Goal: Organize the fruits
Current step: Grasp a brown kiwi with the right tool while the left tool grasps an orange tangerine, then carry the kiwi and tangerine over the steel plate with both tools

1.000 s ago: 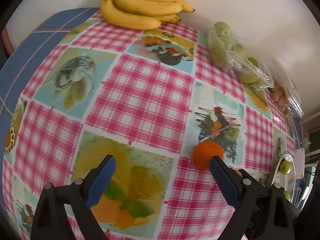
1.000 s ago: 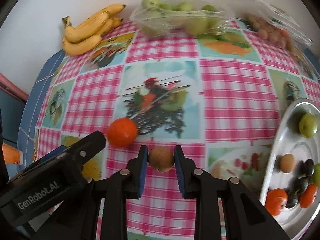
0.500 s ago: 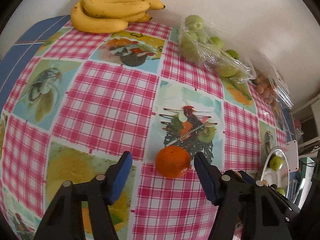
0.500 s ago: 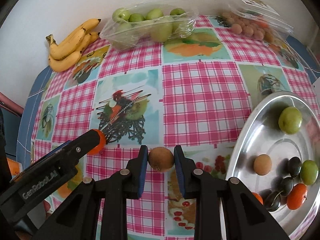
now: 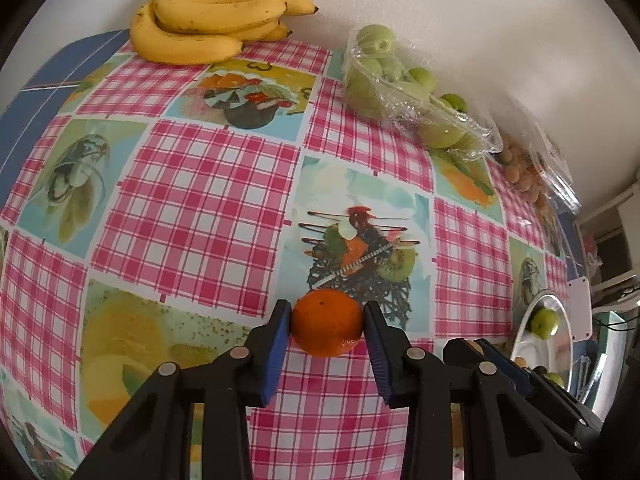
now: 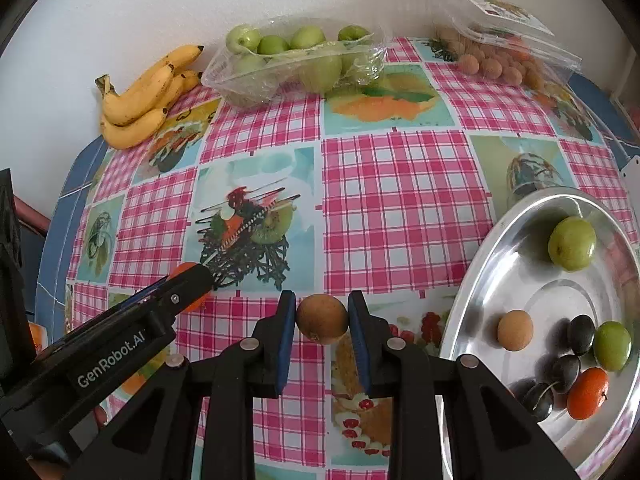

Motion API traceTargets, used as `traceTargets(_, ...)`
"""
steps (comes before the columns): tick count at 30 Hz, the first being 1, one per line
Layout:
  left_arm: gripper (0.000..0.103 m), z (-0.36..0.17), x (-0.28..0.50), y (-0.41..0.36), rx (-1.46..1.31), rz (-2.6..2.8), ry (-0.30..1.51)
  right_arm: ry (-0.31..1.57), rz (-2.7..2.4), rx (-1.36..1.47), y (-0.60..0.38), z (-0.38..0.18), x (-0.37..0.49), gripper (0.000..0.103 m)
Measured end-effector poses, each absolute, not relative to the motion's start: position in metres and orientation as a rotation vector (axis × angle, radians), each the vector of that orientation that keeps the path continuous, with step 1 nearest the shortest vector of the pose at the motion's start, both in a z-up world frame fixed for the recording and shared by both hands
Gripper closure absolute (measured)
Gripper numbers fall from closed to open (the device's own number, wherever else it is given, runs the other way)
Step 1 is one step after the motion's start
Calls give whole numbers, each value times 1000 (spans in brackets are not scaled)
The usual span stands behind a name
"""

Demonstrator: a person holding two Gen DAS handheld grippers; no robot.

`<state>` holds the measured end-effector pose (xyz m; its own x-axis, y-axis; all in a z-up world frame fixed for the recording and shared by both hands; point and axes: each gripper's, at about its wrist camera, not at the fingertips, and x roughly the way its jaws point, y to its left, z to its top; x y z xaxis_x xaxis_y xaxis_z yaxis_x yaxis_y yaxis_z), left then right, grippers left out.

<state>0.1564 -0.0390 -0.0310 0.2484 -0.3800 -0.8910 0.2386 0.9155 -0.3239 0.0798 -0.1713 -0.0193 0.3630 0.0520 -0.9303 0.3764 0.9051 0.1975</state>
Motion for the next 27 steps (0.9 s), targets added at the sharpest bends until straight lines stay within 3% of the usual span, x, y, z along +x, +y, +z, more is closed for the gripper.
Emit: traceTargets(27,64,33,89,-44,-89,-484,1182,1113,-247,429,-177,30,18,75)
